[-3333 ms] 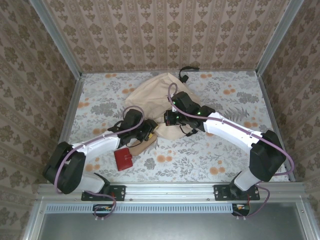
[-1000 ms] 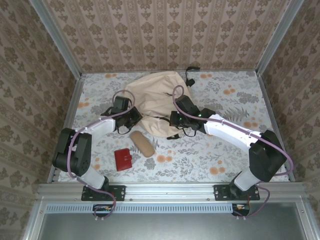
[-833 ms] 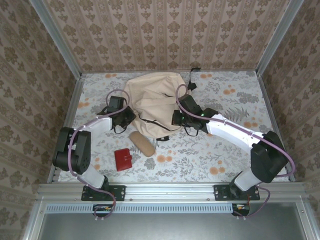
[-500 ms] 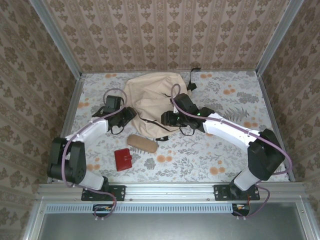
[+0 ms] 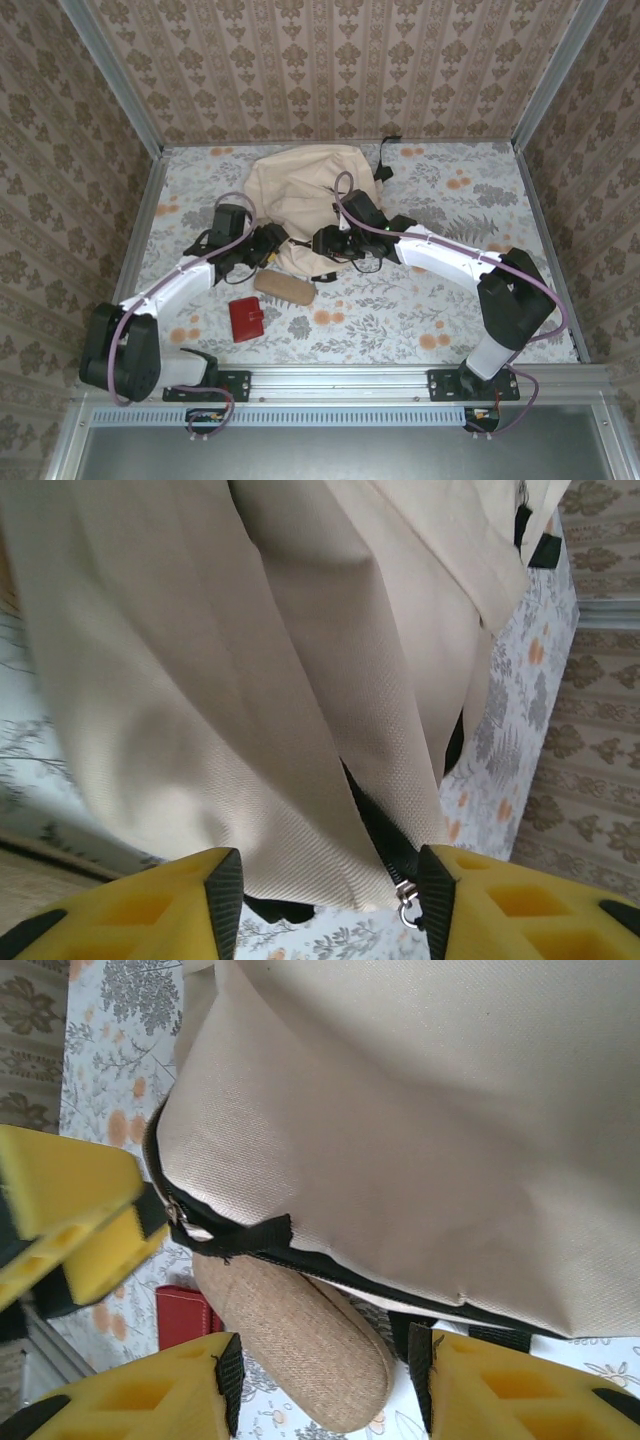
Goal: Pack the student bag
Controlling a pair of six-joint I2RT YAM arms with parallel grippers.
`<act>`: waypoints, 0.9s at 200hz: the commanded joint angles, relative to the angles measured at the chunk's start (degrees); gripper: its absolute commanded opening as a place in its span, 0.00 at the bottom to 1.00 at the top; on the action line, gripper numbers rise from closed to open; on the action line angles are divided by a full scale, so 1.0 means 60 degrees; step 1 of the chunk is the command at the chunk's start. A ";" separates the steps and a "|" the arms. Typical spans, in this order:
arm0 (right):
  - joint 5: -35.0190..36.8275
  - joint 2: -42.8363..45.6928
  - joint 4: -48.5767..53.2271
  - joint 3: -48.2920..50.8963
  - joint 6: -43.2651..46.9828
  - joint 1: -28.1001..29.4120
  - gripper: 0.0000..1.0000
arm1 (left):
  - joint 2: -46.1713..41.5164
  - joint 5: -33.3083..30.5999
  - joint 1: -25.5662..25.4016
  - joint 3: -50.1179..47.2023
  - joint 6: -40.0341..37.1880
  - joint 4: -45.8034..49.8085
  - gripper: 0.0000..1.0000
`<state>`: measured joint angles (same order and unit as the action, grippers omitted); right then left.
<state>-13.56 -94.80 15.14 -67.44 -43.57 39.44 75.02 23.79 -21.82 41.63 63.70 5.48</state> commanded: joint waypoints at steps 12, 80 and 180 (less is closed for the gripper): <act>-0.0303 -0.0015 -0.0298 -0.0011 -0.0347 0.0048 0.51 | 0.0328 0.0248 -0.0069 -0.0197 0.0904 -0.1218 0.43; -0.0622 -0.0405 -0.0656 -0.0325 -0.0242 0.0044 0.54 | -0.0039 -0.0054 -0.0083 -0.0550 0.1179 -0.1559 0.19; -0.3129 -0.2050 0.1194 -0.2666 0.4340 0.0033 0.63 | -0.0038 0.0304 -0.0061 -0.0558 0.0845 -0.1865 0.13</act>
<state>-24.97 -105.69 17.96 -80.95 -23.92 39.44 75.88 24.32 -22.11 38.63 70.08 -3.49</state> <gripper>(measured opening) 0.654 0.127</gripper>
